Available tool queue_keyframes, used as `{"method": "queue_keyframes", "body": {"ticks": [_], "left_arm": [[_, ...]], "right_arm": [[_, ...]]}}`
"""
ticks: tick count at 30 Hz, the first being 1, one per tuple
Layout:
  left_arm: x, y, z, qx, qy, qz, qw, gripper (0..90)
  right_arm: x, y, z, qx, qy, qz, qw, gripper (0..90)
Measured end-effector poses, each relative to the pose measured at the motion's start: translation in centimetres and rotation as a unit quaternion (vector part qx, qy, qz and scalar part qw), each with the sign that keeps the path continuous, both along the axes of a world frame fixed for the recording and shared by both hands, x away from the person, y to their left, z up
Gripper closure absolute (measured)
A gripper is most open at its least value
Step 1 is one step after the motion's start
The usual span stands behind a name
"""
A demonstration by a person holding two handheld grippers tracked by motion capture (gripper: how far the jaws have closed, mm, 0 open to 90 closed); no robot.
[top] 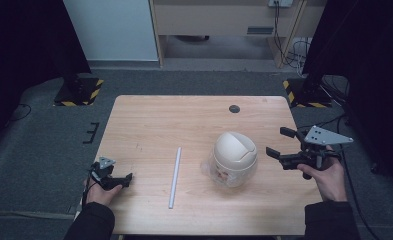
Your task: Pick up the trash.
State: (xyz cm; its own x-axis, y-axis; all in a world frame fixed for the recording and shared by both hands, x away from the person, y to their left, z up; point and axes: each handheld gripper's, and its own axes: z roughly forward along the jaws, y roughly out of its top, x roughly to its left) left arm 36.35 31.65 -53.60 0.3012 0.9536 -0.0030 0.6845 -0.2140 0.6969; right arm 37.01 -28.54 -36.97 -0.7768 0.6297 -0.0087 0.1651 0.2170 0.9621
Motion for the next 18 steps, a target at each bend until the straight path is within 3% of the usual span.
{"method": "queue_keyframes", "body": {"ticks": [10,18], "left_arm": [[0.0,0.0,0.0,0.000,0.000,-0.001,1.0000,0.0],[0.0,0.0,0.0,0.000,0.000,-0.001,1.0000,0.0]], "right_arm": [[0.0,1.5,0.4,0.003,-0.001,0.031,0.9995,12.0],[0.8,2.9,-0.4,0.007,0.016,0.063,0.9978,13.1]]}}
